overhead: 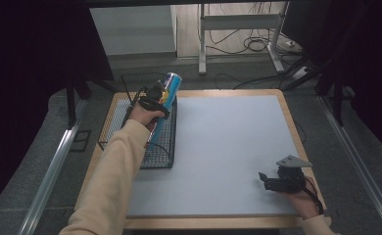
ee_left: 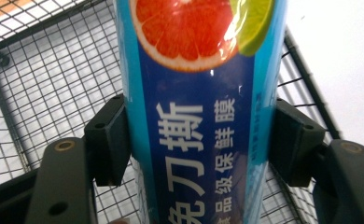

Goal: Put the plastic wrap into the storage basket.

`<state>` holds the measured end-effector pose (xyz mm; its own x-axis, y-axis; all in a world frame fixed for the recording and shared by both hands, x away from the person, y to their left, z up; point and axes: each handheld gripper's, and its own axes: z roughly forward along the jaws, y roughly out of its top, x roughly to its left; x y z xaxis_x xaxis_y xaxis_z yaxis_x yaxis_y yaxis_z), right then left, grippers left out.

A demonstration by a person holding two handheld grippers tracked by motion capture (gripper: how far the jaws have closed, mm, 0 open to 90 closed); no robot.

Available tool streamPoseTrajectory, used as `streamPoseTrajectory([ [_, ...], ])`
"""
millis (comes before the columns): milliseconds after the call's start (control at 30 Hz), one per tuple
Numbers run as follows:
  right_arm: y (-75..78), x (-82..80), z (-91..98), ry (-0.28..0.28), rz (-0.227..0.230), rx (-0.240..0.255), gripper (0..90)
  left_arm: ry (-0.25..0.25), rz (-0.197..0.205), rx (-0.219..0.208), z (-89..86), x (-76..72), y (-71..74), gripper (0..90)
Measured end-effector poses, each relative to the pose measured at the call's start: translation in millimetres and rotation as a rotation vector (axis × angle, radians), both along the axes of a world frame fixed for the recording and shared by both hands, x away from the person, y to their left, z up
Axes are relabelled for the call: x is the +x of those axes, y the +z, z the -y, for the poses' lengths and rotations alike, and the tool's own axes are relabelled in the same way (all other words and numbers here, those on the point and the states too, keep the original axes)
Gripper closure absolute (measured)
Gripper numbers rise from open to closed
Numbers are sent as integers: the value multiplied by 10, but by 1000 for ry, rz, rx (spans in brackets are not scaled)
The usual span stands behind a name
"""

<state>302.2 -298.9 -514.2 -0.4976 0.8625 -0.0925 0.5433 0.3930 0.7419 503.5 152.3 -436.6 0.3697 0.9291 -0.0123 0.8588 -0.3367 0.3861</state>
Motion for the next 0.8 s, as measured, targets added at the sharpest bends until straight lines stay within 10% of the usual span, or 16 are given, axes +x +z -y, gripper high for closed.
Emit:
streamPoseTrajectory([
  [333, 1, -1, -1, 2, -1, 1, 139, -9, 20, 40, 43, 14, 5, 308],
  [800, 1, -4, 3, -1, -3, 2, 139, 29, 115, -53, 22, -96, 187, 126],
])
